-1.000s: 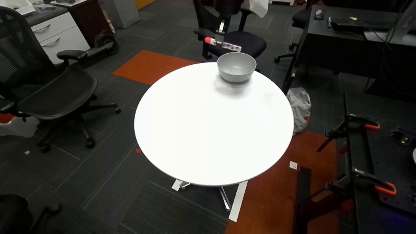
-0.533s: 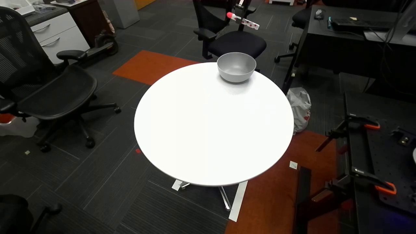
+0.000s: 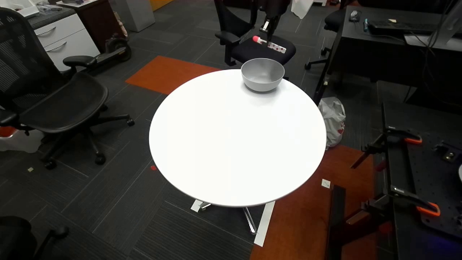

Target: Put the marker in the bowl

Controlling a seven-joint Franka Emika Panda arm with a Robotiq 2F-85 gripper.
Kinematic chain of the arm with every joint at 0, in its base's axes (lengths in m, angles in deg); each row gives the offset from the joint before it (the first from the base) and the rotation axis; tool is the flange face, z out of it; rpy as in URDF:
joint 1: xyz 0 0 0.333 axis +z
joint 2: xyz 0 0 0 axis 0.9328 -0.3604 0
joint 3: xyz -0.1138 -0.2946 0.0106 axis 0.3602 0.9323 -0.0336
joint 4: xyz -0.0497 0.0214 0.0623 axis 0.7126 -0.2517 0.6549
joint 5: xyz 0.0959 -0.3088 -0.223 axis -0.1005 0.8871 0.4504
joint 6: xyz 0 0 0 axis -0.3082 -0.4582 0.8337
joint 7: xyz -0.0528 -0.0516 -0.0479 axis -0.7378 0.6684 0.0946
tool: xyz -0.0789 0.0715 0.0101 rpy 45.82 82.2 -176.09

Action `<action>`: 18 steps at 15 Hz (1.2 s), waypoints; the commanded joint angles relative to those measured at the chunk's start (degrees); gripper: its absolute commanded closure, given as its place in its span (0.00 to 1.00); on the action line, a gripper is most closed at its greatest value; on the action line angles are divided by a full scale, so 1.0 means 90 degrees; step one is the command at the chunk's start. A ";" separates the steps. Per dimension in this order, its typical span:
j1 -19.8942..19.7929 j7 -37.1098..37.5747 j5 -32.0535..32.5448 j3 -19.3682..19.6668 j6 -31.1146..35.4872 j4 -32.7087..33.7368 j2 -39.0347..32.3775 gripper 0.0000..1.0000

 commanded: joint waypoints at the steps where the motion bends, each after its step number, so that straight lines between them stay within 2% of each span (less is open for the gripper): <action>1: -0.0196 0.0012 -0.0299 -0.0197 0.0094 0.0313 -0.0331 0.95; 2: -0.0208 0.0012 -0.0348 -0.0216 0.0078 0.0353 -0.0390 0.95; 3: -0.0204 0.0039 -0.0354 -0.0223 0.0032 0.0399 -0.0449 0.55; 4: -0.0225 0.0018 -0.0378 -0.0252 0.0020 0.0432 -0.0493 0.54; 11: -0.0280 0.0023 -0.0450 -0.0302 0.0015 0.0552 -0.0607 0.04; 12: -0.0285 0.0018 -0.0460 -0.0311 0.0016 0.0560 -0.0609 0.00; 18: -0.0206 0.0023 -0.0312 -0.0254 -0.0001 0.0506 -0.0581 0.00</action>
